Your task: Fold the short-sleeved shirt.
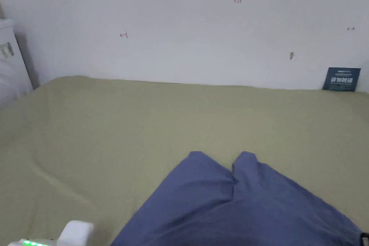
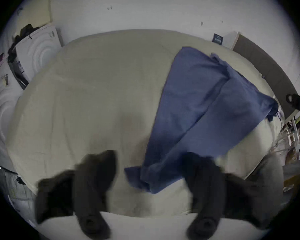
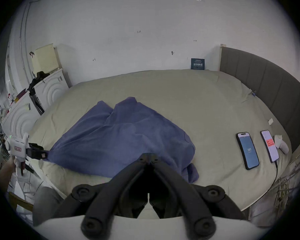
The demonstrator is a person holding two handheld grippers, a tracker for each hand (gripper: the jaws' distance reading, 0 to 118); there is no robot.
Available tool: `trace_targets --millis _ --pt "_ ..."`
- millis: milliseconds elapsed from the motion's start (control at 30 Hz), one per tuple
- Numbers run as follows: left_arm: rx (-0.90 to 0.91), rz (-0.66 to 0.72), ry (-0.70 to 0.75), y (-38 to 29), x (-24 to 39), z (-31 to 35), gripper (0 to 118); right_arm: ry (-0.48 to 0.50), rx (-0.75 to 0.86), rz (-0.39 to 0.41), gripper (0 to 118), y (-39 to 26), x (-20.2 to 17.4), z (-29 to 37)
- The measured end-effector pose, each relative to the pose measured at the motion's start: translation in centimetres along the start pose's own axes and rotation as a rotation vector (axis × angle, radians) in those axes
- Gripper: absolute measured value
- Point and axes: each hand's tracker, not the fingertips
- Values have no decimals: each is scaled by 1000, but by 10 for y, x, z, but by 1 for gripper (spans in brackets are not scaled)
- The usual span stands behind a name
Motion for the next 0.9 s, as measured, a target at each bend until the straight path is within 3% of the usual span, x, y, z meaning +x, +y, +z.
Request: trace_targets --millis 67,100,233,433,467,500,533,567,600,667,733,867,900 --pt "9 -20 -42 -6 3 -2 18 1 -17 0 0 2 1 -8" --pt "53 -35 -45 -10 6 -1 7 0 -26 3 0 2 5 -17" --pt "70 -48 -34 -17 9 6 6 14 -75 64 0 25 6 -51" --pt "78 19 -81 -5 1 9 6 25 -147 186 3 118 1 -144" --pt "79 27 -81 -4 1 9 6 71 -191 234 14 133 0 -166" --pt "80 33 -82 -3 1 8 6 106 -239 284 42 146 4 -193" --pt "75 40 -87 0 2 10 6 146 -272 315 92 155 4 -213" --pt "67 47 -88 1 3 9 6 185 -347 345 115 163 5 -233" --pt "59 52 -88 1 4 8 6 177 -427 352 116 167 3 -254" --pt "40 46 -86 2 2 4 6 144 -491 344 102 173 5 -279" --pt "26 44 -82 2 3 0 6 77 -532 315 101 173 5 -304" --pt "4 56 -82 4 9 -2 6 98 -556 287 99 159 21 -365" --pt "2 62 -83 4 9 -3 6 89 -566 298 91 156 8 -351"
